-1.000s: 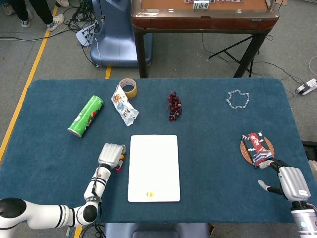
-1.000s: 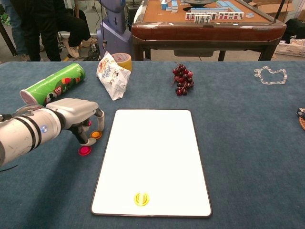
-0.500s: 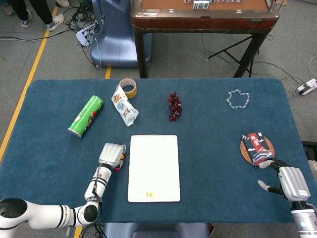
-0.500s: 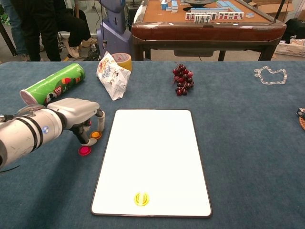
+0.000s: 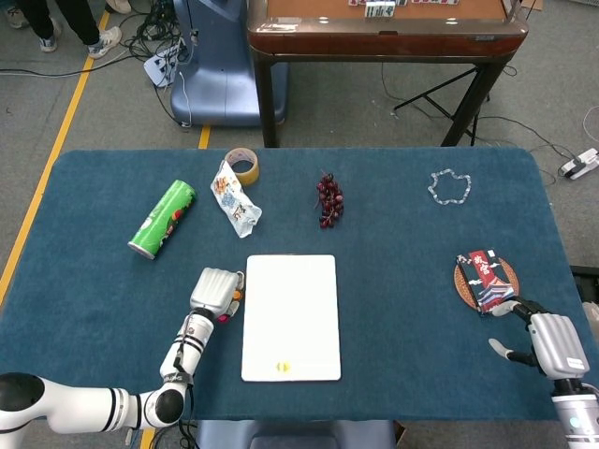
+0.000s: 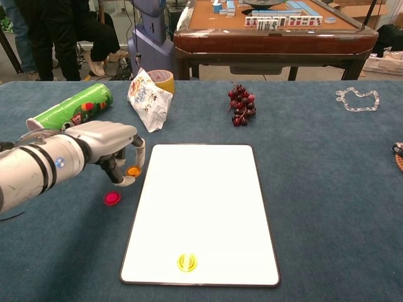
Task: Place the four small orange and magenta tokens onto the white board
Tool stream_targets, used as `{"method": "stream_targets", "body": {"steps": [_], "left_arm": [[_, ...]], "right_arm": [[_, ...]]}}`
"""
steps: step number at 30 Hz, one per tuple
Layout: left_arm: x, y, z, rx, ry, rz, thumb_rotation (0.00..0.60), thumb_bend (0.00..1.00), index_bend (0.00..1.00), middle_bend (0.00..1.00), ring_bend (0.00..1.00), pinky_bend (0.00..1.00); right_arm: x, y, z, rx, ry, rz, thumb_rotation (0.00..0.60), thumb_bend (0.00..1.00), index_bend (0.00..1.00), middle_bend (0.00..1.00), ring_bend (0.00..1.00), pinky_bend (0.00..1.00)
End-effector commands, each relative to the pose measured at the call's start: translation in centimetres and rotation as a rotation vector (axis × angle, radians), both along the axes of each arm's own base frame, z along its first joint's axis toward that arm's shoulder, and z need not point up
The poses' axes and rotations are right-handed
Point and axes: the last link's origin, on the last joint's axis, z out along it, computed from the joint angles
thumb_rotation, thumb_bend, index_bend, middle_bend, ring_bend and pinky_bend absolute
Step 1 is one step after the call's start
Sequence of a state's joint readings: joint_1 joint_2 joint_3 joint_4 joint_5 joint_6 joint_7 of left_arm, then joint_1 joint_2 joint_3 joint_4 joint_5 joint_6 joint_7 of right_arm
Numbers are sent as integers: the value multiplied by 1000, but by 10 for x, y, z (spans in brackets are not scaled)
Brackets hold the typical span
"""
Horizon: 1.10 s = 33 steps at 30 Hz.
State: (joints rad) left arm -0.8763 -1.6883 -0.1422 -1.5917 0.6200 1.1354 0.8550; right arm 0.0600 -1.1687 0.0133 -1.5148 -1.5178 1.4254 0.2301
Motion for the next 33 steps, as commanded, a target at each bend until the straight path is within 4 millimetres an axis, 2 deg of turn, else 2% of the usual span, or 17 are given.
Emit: {"method": "stream_targets", "body": {"steps": [1, 8, 18, 24, 33], "left_arm": [[15, -2, 9, 11, -25, -45, 600, 358, 600, 1000, 1000, 1000], [53, -24, 17, -24, -70, -174, 600, 358, 597, 1000, 1000, 1000], [90, -55, 5, -102, -91, -308, 600, 358, 590, 1000, 1000, 1000], [95, -63, -4, -129, -75, -341, 600, 358, 588, 1000, 1000, 1000], [87, -78, -15, -170, -41, -362, 600, 358, 578, 1000, 1000, 1000]], "right_arm": [[0, 0, 0, -2, -2, 0, 600, 132, 434, 373, 364, 517], [-1, 0, 3, -13, -3, -1, 600, 133, 434, 373, 364, 517], [-5, 4, 8, -28, -5, -12, 600, 133, 434, 373, 364, 517], [-8, 6, 9, -31, -8, -19, 600, 133, 434, 373, 364, 517], [-10, 7, 8, -30, -11, -21, 600, 133, 434, 373, 364, 517]]}}
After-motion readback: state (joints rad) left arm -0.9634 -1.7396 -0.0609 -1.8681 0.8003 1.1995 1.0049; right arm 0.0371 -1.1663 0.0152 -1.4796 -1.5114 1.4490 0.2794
